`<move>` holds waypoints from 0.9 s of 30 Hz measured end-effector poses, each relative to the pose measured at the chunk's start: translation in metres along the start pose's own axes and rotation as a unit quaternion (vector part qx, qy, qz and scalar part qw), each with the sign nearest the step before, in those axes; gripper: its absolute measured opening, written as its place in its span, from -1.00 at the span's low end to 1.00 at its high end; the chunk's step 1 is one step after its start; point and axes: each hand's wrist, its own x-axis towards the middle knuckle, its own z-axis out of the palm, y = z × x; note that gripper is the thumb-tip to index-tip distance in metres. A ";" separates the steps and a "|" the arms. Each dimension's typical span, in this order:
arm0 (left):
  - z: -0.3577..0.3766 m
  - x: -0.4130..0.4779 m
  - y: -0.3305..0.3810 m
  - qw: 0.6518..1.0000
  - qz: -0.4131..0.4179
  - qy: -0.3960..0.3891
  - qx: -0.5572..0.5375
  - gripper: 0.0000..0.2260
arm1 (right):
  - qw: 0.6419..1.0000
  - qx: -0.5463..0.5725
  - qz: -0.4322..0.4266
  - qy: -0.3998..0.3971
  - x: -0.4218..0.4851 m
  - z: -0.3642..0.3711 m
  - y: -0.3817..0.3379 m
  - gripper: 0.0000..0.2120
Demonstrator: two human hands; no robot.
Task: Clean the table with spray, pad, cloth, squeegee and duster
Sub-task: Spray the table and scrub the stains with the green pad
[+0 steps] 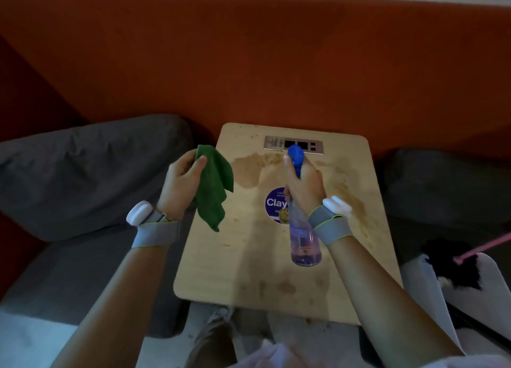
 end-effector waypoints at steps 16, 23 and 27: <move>0.040 0.290 -0.136 0.938 -0.102 -0.178 0.279 -0.51 | 0.993 -0.073 0.095 -0.005 0.134 0.136 -0.045 -0.61; 0.058 0.313 -0.181 0.874 -0.005 -0.158 0.459 -0.60 | 0.988 -0.092 0.121 0.002 0.164 0.165 -0.019 -0.58; 0.064 0.305 -0.203 0.829 0.137 -0.132 0.526 -0.51 | 0.987 -0.059 0.147 0.007 0.170 0.159 -0.008 -0.64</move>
